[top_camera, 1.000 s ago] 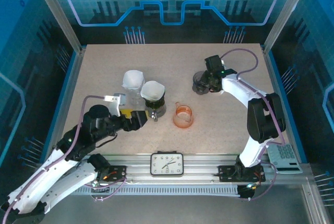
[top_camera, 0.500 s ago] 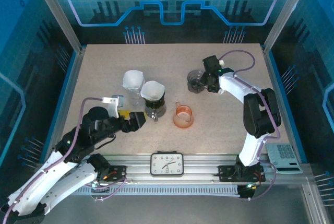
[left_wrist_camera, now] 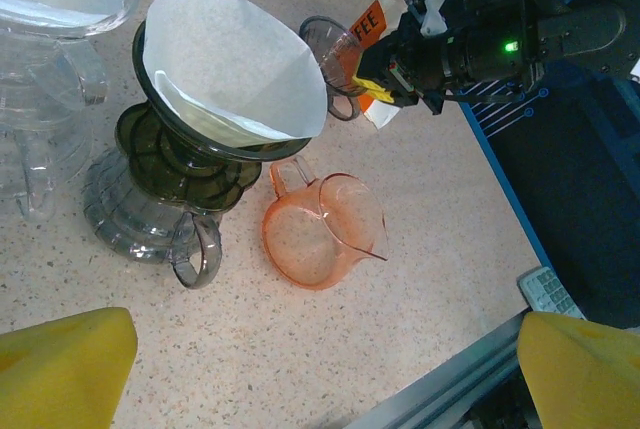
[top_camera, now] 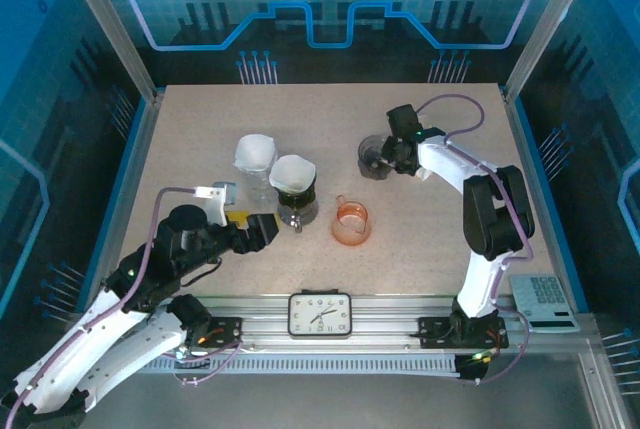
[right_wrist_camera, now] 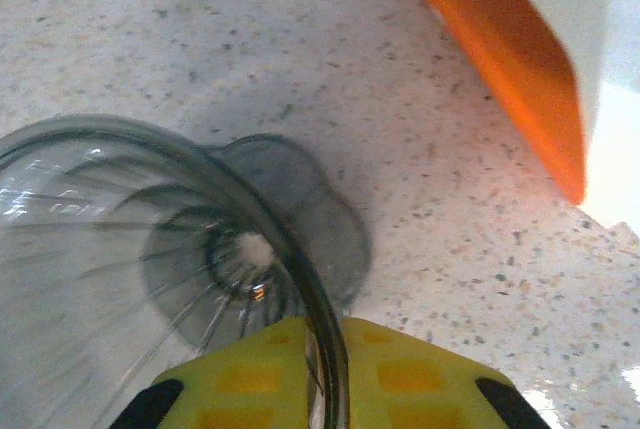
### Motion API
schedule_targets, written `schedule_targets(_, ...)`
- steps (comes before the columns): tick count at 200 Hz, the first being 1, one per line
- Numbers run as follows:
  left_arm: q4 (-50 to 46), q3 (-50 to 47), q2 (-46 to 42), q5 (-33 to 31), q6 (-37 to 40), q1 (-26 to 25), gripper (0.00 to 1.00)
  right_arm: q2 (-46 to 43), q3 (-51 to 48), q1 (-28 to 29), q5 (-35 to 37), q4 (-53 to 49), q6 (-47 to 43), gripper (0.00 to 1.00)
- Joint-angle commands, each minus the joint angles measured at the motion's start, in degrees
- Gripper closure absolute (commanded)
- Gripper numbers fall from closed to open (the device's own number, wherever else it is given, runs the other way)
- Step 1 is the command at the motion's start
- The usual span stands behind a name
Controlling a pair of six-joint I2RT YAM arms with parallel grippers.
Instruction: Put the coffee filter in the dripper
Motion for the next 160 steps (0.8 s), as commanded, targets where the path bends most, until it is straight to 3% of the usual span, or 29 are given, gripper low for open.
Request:
schedule_targets(1, -1.3, -0.7, -0.9, -1.5, 0.7, 0.5, 0.01, -0.8, 0.4, -0.4, -0.5, -1.4, -2.0, 0.94)
schedule_targets(20, -1.4, -0.7, -1.0, -1.6, 0.6, 0.4, 0.01, -3.4, -0.5, -1.0, -1.6, -1.3, -3.5, 1.00)
schedule_targets(87, -3.3, 0.9, -1.1, -3.5, 2.1, 0.4, 0.01, -21.3, -8.2, -1.3, -7.8, -5.2, -9.9, 1.00)
schedule_targets(123, -3.2, 0.9, -1.2, -4.6, 2.6, 0.4, 0.01, -30.9, -10.3, 0.0, -15.2, -13.4, -14.1, 1.00)
schedule_targets(160, -2.8, 0.8, -0.9, -5.5, 3.1, 0.5, 0.01, -34.3, -8.7, 3.9, -22.3, -22.7, -17.1, 1.00)
